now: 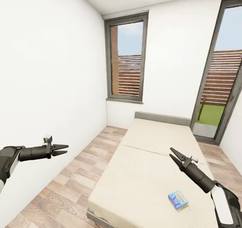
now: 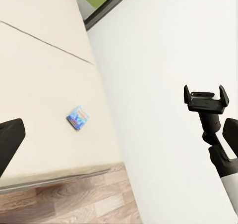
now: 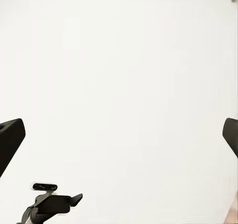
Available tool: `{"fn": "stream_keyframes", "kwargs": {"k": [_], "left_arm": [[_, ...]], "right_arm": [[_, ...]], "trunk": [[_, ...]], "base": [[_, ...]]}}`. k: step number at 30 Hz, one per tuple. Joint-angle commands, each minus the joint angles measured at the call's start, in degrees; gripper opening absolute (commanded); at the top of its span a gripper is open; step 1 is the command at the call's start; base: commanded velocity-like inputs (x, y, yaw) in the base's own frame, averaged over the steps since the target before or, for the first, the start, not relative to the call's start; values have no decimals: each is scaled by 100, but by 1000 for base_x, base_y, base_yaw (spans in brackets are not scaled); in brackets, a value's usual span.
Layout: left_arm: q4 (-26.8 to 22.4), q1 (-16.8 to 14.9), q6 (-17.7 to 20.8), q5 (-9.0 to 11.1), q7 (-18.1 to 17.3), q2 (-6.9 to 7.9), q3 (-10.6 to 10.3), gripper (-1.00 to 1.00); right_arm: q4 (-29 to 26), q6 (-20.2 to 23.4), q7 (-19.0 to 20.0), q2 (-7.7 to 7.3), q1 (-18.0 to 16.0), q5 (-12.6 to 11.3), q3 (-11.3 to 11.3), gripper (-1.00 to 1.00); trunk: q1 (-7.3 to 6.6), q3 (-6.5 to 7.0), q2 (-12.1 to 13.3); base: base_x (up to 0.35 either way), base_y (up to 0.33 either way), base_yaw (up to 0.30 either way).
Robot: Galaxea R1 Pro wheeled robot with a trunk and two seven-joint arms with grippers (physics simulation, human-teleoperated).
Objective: Put all the toys in the child's room - the three board games (two on the bed and one on the table), the two jigsaw puzzles on the table, and the tennis ball on the table - inside the toy box on the table in the child's room.
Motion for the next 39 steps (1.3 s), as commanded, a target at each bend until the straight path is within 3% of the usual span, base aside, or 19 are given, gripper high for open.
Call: {"fn": "stream_keyframes", "kwargs": {"k": [1,10,19,39], "left_arm": [[-2,-2,60,-20,-32,1,6,100],[-2,2,60,-20,-32,-2,0,100],[-2,2,60,-20,-32,0,3,100],[-2,-1,29,-20,-32,-2,1,100]], "right_arm": [[3,22,6,2,-4,-12,-5,100],[16,24,-88,-2,-4,-22,-36,100],[370,60,-203,-7,-4,-24,-235,100],[427,60,-217,-7,-2,-15,-251,100]], "trunk": [[2,1,-5],[2,6,-5],[2,-62,-5],[2,-248,-5]], "base": [[0,-300,-235],[0,-300,-69],[0,-272,-4],[0,-193,0]]}}
